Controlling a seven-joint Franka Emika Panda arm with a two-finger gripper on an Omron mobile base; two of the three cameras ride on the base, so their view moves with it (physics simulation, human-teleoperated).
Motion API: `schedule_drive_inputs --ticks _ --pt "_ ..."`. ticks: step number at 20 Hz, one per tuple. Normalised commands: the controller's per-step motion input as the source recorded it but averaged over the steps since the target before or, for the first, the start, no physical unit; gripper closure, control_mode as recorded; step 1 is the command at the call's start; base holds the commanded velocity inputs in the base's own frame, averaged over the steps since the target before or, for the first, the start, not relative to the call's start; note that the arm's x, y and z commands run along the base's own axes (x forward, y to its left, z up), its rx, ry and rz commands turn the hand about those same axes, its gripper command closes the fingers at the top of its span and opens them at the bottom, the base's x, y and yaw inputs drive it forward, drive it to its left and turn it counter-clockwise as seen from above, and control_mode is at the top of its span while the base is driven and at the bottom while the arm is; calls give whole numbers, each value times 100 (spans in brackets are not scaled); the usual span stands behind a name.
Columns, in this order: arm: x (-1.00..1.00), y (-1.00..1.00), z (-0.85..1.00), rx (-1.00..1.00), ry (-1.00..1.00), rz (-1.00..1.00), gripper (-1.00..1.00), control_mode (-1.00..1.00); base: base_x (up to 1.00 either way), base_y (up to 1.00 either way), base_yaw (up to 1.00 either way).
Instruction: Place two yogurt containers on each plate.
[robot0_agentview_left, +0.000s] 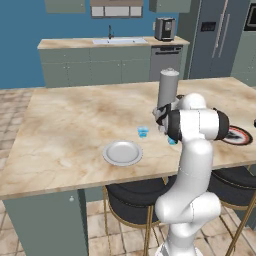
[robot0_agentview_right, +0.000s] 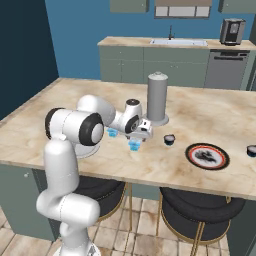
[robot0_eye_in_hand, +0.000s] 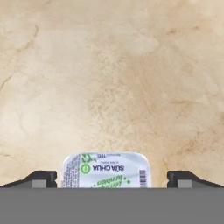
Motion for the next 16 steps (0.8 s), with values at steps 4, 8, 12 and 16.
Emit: schedule_drive_inputs --ticks 4,8,12,16 --pt "-13 1 0 0 0 0 -100 -100 0 0 0" --pt "-27 1 -1 0 0 0 -100 -100 0 0 0" --pt "-10 0 -2 0 0 0 -100 -100 0 0 0" --pt "0 0 -9 0 0 0 -100 -100 0 0 0"
